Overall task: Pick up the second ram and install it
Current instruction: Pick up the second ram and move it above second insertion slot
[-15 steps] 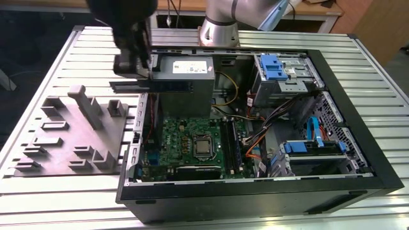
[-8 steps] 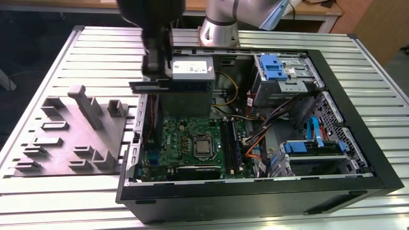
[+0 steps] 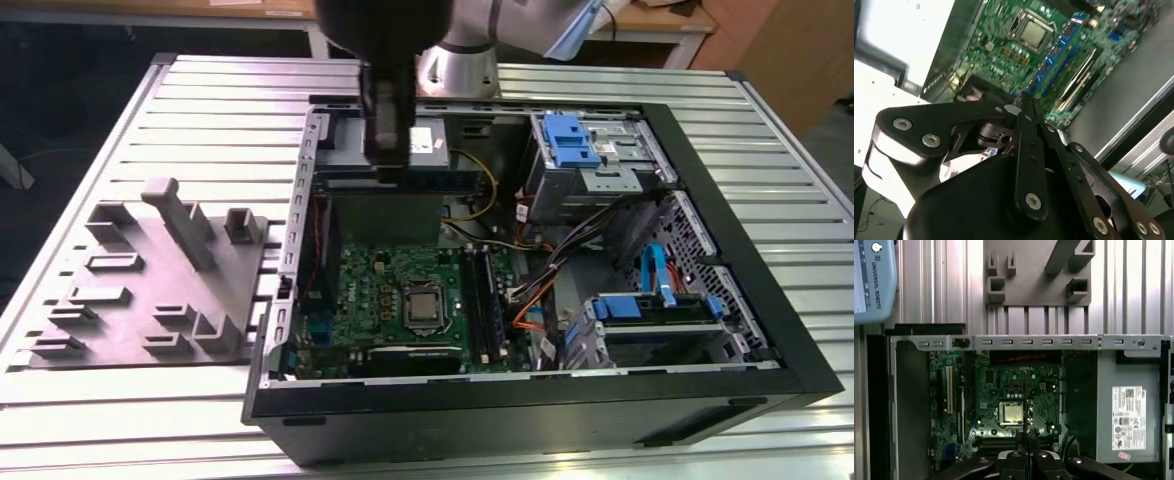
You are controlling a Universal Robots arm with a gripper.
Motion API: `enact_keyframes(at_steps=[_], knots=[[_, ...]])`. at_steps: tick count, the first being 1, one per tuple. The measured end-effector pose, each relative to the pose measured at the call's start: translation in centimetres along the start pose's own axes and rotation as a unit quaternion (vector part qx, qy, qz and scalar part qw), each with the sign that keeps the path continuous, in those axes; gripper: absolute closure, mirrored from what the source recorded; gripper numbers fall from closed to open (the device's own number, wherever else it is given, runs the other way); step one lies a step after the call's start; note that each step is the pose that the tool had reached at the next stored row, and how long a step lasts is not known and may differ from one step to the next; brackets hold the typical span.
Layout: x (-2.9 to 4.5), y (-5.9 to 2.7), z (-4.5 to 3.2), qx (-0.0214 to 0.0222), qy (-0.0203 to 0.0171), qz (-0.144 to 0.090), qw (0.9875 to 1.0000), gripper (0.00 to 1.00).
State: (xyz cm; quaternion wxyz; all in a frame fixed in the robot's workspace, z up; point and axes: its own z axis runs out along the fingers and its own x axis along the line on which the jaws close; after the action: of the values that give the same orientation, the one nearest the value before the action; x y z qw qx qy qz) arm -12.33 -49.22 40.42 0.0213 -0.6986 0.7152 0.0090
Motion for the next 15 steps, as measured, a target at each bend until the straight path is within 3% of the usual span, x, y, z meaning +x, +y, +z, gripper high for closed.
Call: enact_keyframes(at_steps=[8, 15], knots=[[-0.08, -3.47, 0.14, -0.0012, 0.0, 0.0, 1.0, 0.89], [-0.08, -3.57, 0.33, -0.0013, 0.0001, 0.0, 1.0, 0.89]])
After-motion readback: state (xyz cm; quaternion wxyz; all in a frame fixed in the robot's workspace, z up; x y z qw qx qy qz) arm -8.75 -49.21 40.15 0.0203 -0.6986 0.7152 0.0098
